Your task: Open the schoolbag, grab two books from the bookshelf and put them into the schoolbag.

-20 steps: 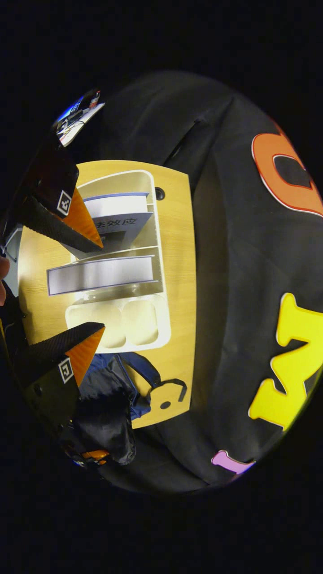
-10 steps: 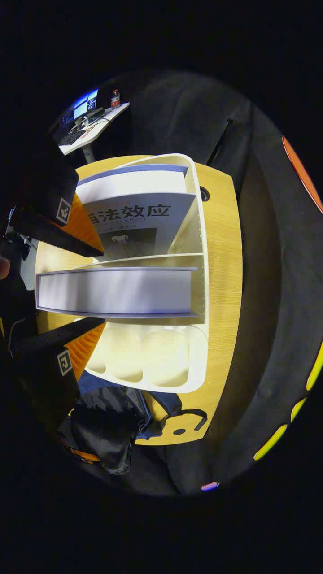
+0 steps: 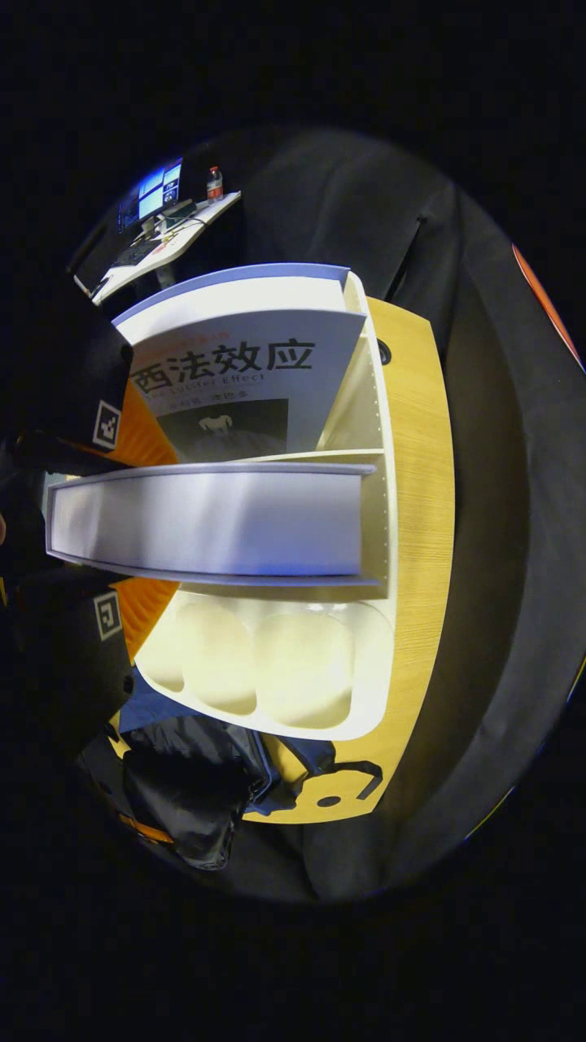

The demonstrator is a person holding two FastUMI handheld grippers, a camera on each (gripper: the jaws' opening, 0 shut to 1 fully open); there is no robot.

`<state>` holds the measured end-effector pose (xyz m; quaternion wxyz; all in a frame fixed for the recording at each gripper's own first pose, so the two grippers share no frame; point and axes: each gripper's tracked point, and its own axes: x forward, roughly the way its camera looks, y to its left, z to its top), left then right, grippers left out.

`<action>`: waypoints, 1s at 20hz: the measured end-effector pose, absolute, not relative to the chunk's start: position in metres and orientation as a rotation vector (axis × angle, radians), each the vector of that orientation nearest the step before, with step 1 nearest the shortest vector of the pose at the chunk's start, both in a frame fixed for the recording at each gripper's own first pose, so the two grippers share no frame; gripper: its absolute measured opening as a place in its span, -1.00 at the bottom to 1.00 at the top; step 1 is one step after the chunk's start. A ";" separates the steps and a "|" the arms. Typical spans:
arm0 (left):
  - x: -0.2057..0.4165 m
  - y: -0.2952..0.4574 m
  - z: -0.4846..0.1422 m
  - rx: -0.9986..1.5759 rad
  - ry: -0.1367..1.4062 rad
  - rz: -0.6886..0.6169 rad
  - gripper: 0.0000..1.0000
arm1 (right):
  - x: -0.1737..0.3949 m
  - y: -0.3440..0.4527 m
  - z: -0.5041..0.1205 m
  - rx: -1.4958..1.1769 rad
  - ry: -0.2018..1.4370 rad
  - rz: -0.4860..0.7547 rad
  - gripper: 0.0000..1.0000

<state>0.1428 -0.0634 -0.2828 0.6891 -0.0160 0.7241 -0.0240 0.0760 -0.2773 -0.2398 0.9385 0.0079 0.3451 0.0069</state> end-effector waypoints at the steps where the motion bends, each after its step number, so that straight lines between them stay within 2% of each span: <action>1: 0.141 -0.062 -0.284 -0.032 1.627 -0.055 -0.03 | 0.076 -0.277 -0.239 0.018 0.703 0.014 -1.00; 4: 0.127 -0.062 -0.261 -0.018 1.654 -0.070 -0.07 | 0.074 -0.275 -0.239 0.006 0.700 0.014 -0.99; 10: 0.082 -0.041 -0.153 0.027 1.523 -0.151 -0.12 | 0.072 -0.266 -0.236 -0.008 0.695 0.008 -1.00; 15: 0.029 -0.051 -0.091 -0.196 1.425 -0.245 -0.12 | 0.070 -0.257 -0.232 -0.004 0.704 -0.011 -1.00; 20: 0.006 -0.089 -0.082 -0.525 1.322 -0.368 -0.12 | 0.068 -0.255 -0.230 -0.001 0.710 -0.028 -1.00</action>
